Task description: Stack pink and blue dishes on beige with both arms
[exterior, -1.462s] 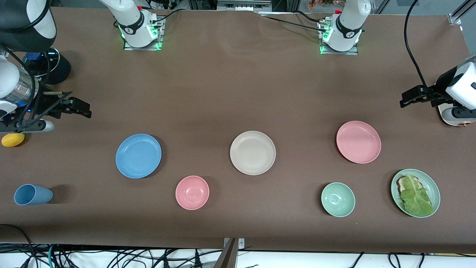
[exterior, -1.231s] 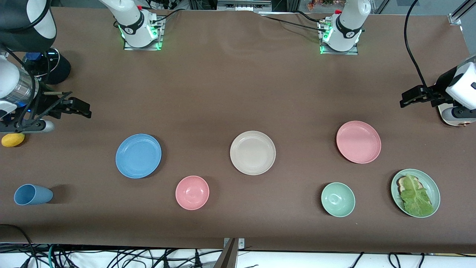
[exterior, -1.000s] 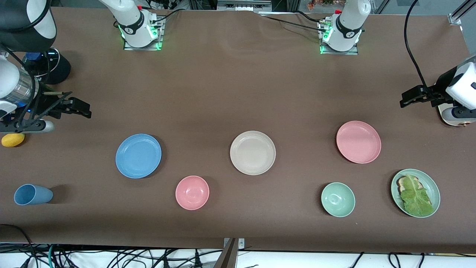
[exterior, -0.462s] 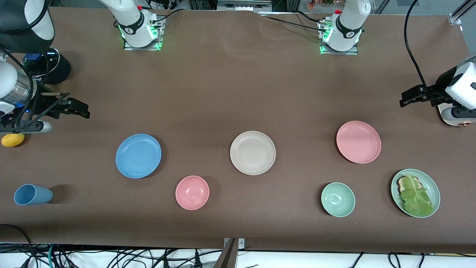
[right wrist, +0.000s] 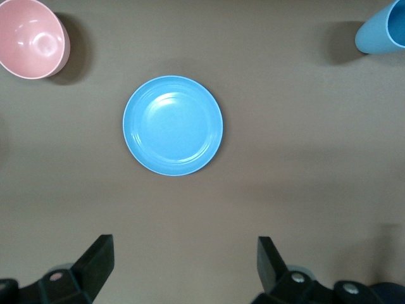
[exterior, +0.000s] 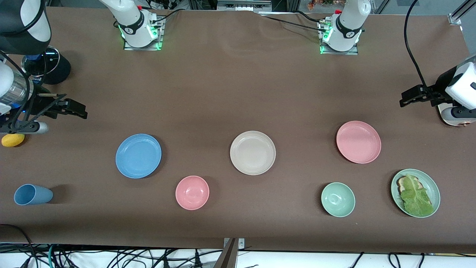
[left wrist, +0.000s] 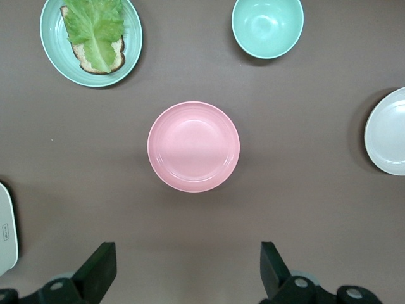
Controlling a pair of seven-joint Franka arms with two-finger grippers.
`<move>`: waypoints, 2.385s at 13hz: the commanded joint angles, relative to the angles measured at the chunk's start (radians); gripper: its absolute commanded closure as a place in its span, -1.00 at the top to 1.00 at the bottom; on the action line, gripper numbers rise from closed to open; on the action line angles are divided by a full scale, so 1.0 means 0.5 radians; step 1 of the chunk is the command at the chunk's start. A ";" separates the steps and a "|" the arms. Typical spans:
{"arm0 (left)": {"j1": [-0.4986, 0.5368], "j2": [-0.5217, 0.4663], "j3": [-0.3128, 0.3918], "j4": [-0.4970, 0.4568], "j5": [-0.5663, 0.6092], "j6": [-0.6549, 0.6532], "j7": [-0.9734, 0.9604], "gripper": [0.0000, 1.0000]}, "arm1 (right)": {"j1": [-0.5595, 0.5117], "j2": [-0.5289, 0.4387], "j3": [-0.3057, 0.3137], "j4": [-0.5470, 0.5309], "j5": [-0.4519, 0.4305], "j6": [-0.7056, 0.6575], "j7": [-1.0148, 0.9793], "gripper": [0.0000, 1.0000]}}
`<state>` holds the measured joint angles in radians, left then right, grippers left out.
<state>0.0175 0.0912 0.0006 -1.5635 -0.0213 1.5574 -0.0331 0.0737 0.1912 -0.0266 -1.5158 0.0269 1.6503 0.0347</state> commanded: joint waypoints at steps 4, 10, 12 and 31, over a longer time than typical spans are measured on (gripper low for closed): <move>-0.010 -0.017 0.005 0.004 -0.013 -0.025 0.011 1.00 | 0.028 -0.024 0.056 0.000 0.014 -0.043 0.240 1.00; -0.010 -0.014 0.005 0.004 -0.013 -0.028 0.011 1.00 | 0.043 -0.024 0.069 0.000 0.011 -0.009 0.244 1.00; -0.010 -0.017 0.005 0.004 -0.013 -0.028 0.011 1.00 | 0.046 -0.024 0.069 -0.003 0.005 0.013 0.247 1.00; -0.010 -0.017 0.005 0.004 -0.013 -0.028 0.011 1.00 | 0.064 -0.024 0.072 -0.012 -0.066 0.092 0.216 1.00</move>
<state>0.0162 0.0912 0.0006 -1.5635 -0.0213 1.5552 -0.0331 0.1037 0.1896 0.0035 -1.5151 0.0120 1.6867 0.1445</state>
